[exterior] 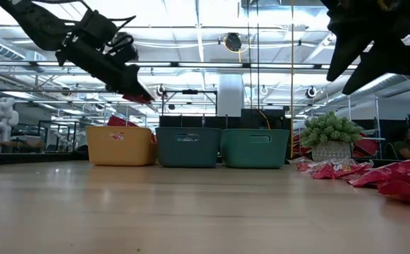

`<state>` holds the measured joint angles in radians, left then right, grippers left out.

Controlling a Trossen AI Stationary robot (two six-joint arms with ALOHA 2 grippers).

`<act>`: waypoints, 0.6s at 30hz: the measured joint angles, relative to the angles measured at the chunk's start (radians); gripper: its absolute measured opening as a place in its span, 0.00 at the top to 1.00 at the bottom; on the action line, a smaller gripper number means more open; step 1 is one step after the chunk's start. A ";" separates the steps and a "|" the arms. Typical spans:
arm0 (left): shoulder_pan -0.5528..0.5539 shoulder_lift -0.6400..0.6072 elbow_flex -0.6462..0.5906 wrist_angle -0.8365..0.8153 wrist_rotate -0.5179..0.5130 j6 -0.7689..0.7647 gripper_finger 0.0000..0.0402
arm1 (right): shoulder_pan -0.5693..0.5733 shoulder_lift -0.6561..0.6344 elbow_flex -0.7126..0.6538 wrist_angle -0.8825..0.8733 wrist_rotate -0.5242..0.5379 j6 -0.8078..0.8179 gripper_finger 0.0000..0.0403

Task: Sort candy
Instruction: Put the red candy into the yellow bin

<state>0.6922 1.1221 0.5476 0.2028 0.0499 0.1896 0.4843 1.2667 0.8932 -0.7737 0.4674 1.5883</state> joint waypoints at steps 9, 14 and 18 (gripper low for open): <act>0.028 0.000 0.000 -0.002 -0.040 0.018 0.87 | 0.000 0.006 0.000 0.017 -0.027 0.035 0.60; 0.028 0.000 0.000 -0.004 -0.092 0.027 0.87 | 0.000 0.006 0.000 0.028 -0.028 0.035 0.60; 0.027 0.000 0.001 -0.029 -0.092 0.026 0.87 | 0.000 0.006 0.000 0.031 -0.028 0.040 0.60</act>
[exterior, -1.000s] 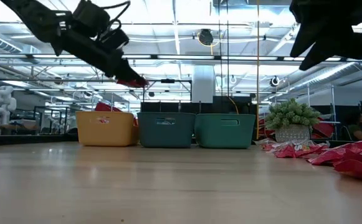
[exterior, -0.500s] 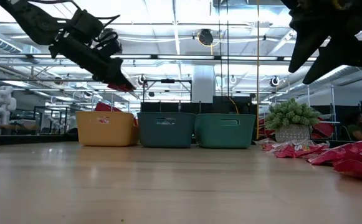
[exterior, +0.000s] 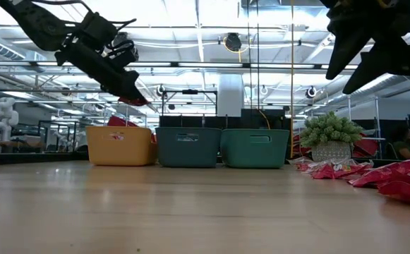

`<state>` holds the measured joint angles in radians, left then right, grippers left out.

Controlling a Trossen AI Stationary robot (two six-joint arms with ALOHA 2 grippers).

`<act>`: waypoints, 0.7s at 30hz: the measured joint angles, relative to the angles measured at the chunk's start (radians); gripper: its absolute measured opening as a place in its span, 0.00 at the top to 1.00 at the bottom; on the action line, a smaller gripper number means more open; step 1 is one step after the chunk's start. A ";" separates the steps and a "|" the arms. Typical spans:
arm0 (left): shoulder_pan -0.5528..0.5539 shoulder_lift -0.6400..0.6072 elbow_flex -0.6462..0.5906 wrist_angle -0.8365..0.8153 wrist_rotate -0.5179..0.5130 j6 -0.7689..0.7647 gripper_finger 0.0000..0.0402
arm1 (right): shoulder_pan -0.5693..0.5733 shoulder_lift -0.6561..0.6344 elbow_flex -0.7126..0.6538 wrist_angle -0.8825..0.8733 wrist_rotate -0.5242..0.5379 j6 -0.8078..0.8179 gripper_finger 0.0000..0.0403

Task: Sort candy
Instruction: Put the red candy into the yellow bin

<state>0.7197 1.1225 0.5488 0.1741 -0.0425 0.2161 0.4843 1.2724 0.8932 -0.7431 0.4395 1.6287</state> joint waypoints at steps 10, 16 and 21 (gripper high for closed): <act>0.000 0.000 0.000 -0.005 -0.040 -0.075 0.86 | 0.000 0.000 0.000 0.031 0.000 0.009 0.60; 0.000 0.000 0.000 -0.008 -0.045 -0.077 0.86 | 0.000 0.000 0.000 0.038 0.000 0.010 0.60; 0.000 0.000 0.000 -0.025 -0.045 -0.080 0.82 | 0.000 0.000 0.000 0.038 0.000 0.010 0.60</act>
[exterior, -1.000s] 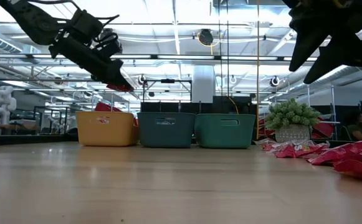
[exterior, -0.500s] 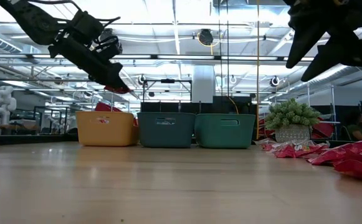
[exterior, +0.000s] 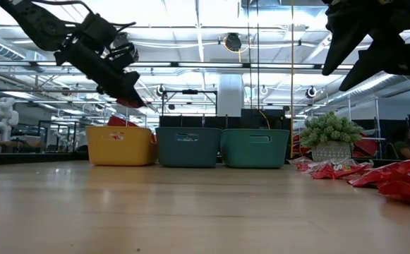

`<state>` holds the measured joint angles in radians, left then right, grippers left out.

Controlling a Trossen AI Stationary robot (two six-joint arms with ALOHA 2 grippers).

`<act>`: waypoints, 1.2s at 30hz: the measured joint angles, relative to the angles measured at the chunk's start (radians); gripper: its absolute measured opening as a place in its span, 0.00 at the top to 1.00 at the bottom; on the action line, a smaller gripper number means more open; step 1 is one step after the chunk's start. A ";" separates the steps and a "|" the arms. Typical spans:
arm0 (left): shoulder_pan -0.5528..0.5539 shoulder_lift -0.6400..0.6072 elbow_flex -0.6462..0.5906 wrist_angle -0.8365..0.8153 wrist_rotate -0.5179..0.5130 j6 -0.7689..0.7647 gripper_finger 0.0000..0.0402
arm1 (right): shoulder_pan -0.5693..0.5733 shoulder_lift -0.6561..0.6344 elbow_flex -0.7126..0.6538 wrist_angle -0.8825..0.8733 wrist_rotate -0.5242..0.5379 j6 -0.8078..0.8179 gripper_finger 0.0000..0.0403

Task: Sort candy
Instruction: Put the red candy into the yellow bin

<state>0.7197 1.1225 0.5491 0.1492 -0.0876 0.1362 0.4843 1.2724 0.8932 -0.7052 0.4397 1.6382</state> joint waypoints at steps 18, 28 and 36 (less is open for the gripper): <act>0.000 0.000 0.000 -0.057 -0.048 0.000 0.50 | 0.000 0.000 0.000 -0.002 0.001 -0.008 0.60; -0.011 0.000 0.003 -0.054 0.156 -0.003 0.50 | 0.000 0.000 0.000 -0.002 -0.002 -0.024 0.60; -0.305 0.002 0.030 -0.040 0.236 -0.078 0.61 | 0.023 0.000 0.000 -0.003 -0.075 -0.186 0.60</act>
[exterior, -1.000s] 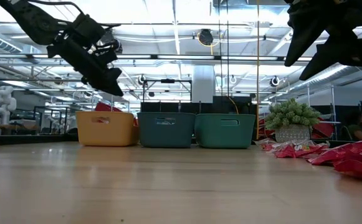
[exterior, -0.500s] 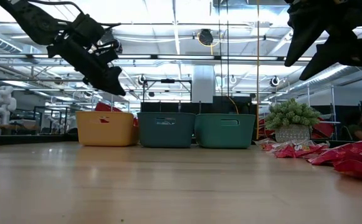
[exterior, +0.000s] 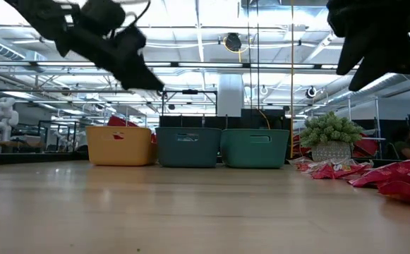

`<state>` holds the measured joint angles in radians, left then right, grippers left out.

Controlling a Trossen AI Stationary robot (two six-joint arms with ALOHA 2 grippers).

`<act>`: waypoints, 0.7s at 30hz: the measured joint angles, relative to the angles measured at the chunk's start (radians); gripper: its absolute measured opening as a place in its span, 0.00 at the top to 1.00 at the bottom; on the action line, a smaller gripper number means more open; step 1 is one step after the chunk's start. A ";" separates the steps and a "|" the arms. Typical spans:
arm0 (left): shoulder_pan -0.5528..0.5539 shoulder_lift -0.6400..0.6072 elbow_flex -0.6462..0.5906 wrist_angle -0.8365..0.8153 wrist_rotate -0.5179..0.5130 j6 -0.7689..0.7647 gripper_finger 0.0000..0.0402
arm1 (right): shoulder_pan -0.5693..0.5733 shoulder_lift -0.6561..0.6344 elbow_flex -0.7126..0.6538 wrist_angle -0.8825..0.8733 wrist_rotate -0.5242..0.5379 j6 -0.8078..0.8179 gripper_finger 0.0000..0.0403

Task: Sort candy
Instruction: Put the red candy into the yellow bin

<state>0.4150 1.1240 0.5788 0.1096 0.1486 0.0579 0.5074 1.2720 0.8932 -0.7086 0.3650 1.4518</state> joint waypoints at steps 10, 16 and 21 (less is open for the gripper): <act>-0.506 0.124 0.024 0.411 -0.212 0.000 0.68 | 0.082 0.000 0.000 -0.008 -0.007 -0.132 0.60; -0.687 0.410 0.234 0.425 -0.328 0.012 0.68 | 0.126 0.000 0.000 -0.019 -0.109 -0.175 0.60; -0.732 0.651 0.439 0.428 -0.331 0.082 0.68 | 0.174 -0.004 0.000 -0.036 -0.158 -0.149 0.60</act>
<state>-0.3169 1.7752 1.0180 0.5373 -0.1820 0.1397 0.6814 1.2682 0.8928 -0.7450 0.2072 1.3026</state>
